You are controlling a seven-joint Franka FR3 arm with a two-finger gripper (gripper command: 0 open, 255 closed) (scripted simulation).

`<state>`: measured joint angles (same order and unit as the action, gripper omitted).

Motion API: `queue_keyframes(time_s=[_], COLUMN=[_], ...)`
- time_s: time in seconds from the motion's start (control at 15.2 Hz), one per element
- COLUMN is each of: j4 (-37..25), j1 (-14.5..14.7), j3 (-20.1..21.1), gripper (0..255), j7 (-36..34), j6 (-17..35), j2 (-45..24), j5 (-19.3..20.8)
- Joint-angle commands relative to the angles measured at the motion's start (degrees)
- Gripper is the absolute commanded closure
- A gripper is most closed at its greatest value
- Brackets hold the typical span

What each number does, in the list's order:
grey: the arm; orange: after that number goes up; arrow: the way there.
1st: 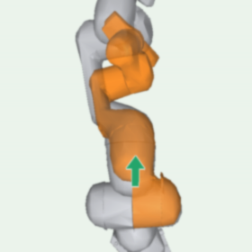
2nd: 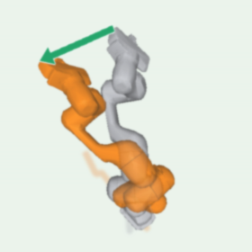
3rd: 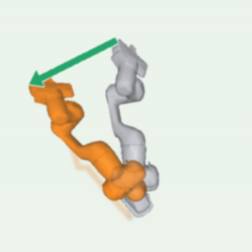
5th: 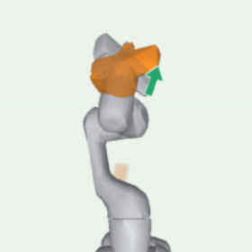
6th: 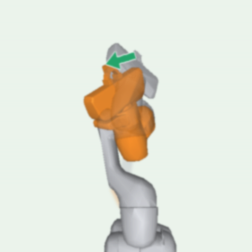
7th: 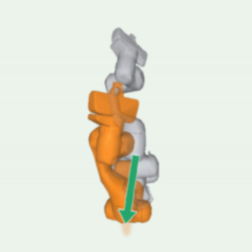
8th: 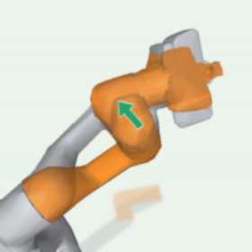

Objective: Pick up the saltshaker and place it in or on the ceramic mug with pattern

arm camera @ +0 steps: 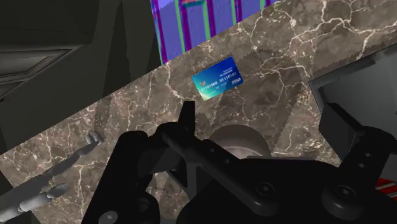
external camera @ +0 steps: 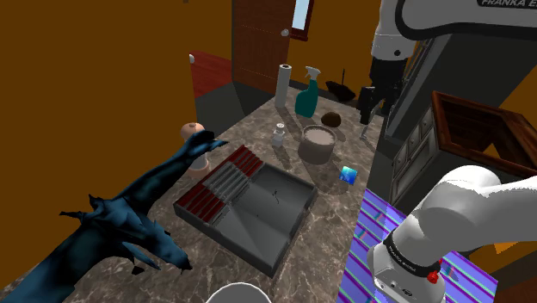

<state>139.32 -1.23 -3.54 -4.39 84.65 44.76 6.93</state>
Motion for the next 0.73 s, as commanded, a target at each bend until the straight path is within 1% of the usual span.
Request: queue_keyframes(time_s=[0.0,0.33,0.66], j4=[0.00,-3.34,-8.61], j1=[0.00,0.97,1.79], j3=[0.00,0.48,0.94], gripper=[0,0,0], j7=[0.00,-1.19,-2.03], j6=[0.00,6.98,12.39], j2=[0.00,-11.44,-23.20], j5=[0.00,-1.00,-1.88])
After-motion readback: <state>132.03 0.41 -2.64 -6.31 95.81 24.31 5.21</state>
